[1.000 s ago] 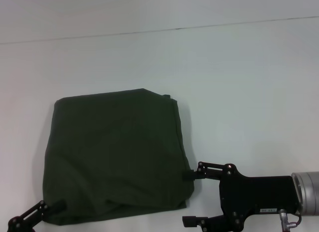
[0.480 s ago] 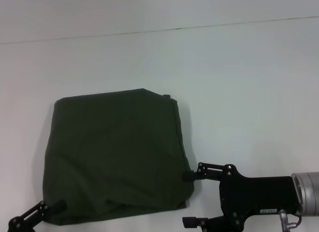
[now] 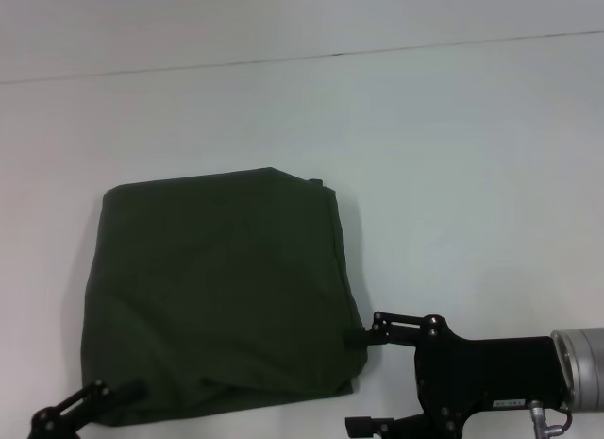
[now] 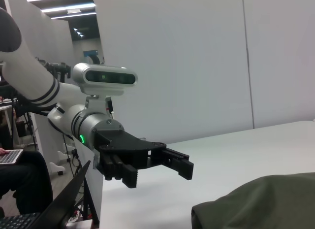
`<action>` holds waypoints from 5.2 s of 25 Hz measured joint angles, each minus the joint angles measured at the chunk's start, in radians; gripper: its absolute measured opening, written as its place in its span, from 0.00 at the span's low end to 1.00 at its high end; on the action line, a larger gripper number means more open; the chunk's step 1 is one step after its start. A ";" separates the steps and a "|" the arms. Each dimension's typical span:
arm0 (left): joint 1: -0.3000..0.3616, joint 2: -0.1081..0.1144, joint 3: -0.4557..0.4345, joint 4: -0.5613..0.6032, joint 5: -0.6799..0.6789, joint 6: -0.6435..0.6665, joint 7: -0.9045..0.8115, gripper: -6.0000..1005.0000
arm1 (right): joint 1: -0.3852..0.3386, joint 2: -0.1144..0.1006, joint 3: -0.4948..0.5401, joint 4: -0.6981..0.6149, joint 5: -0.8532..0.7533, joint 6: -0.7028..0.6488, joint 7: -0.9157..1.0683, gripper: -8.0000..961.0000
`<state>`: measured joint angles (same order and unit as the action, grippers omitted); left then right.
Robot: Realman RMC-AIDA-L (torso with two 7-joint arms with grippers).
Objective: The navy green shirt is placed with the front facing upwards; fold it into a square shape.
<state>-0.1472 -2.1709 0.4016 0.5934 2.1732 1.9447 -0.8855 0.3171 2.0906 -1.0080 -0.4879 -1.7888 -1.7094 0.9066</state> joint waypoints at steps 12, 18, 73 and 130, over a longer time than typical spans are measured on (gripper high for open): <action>-0.022 -0.004 0.053 -0.027 -0.006 -0.005 0.002 0.90 | 0.002 0.002 -0.001 0.000 0.000 -0.003 0.000 0.95; -0.019 -0.004 0.050 -0.027 -0.007 -0.006 0.002 0.90 | 0.003 0.002 -0.001 0.000 0.000 -0.003 0.000 0.95; -0.014 -0.004 0.051 -0.021 0.000 -0.009 -0.004 0.90 | 0.001 0.002 -0.001 0.000 -0.001 -0.003 0.000 0.95; -0.012 -0.003 0.051 -0.021 0.000 -0.014 -0.008 0.90 | 0.003 0.000 -0.001 0.009 -0.001 -0.002 0.000 0.95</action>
<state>-0.1594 -2.1736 0.4525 0.5722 2.1736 1.9311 -0.8937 0.3206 2.0906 -1.0093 -0.4786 -1.7901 -1.7117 0.9065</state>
